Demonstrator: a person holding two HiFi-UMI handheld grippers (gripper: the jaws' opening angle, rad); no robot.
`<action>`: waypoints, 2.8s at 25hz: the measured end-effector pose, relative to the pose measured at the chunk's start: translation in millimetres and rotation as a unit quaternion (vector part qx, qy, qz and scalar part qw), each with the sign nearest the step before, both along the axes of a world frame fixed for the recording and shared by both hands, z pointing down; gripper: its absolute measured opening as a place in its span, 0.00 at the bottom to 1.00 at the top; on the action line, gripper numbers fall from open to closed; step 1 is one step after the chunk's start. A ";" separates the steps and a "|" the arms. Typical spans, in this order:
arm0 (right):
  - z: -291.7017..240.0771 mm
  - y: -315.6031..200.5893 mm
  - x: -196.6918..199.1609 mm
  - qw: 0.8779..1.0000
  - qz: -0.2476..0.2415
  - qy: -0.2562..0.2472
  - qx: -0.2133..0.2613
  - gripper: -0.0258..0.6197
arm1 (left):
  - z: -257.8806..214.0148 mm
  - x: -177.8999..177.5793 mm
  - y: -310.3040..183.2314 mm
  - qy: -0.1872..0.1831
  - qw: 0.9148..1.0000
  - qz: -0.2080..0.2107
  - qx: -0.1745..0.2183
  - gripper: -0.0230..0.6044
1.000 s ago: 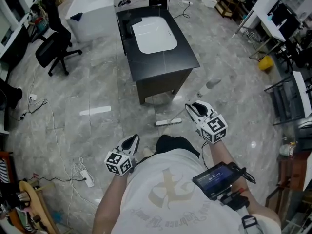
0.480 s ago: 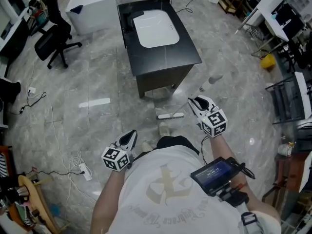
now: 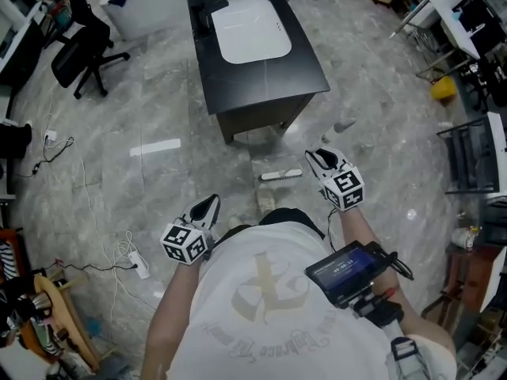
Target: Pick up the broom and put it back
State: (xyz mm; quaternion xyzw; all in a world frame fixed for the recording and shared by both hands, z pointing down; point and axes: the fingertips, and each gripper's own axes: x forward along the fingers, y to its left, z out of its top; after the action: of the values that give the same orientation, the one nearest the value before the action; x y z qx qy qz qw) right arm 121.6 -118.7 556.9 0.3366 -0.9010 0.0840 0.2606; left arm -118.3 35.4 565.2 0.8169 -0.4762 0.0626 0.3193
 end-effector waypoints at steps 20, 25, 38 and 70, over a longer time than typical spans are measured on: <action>116.8 -47.2 21.6 0.991 -0.076 0.076 -0.076 0.18 | 7.0 7.5 -66.4 -0.039 0.998 -0.020 -0.047 0.06; 143.0 -53.9 20.6 0.987 -0.089 0.089 -0.105 0.18 | 8.0 7.6 -74.0 -0.043 0.997 -0.037 -0.055 0.06; 198.4 -70.8 3.9 0.973 -0.104 0.121 -0.165 0.18 | 14.4 -5.6 -77.3 -0.047 0.991 -0.100 -0.079 0.06; 233.9 -180.9 -41.6 0.974 -0.090 0.093 -0.188 0.18 | 24.0 -8.4 -86.8 -0.062 0.976 -0.180 -0.104 0.06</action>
State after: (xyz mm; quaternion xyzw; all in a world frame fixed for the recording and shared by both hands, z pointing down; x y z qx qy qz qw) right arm 80.0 -299.6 790.9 0.2055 -0.8676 0.1966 0.4079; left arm -126.8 -51.4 589.2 0.6742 -0.6256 0.1042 0.3785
